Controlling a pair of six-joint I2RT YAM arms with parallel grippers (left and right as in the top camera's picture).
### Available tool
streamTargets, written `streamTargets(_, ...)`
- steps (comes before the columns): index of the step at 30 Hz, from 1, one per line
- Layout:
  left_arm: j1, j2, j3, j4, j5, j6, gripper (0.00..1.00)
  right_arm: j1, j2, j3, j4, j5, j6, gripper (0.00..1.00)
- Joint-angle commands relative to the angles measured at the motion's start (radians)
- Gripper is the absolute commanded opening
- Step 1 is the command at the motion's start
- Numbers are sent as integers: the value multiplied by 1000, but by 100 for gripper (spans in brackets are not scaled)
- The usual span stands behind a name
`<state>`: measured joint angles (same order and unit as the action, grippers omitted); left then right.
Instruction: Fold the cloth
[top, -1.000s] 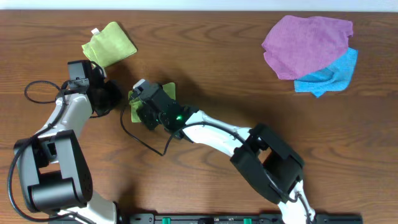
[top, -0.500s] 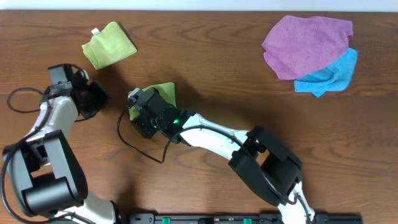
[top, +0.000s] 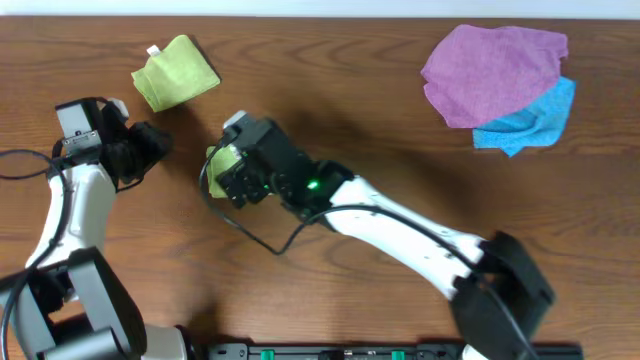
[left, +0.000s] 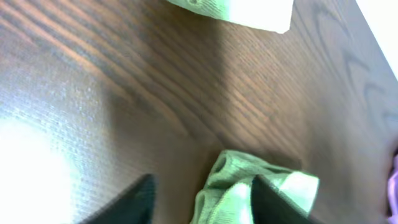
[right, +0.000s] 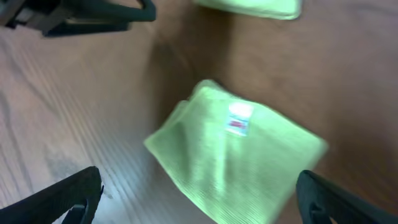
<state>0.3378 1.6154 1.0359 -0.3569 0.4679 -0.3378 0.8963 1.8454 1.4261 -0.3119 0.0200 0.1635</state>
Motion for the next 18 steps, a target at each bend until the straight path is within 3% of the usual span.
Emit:
streamTargets(1,3,-43,29,-25,13,2,68,-29,-74,20,-46,76,-4,99)
streamTargets(2,2,-53,29,-39,24,2,76,-40,-105,20,-93,109,-4,99)
streamTargets(9,2,-80,29,-95,108,2,98,-134,-232,17,-349,103,23,99)
streamTargets(13,1,-89,29,-112,144,1,95,-216,-289,5,-493,6,46,99)
streamTargets(18,-13,-92,29,-161,158,2,95,-265,-443,-151,-488,25,37,99)
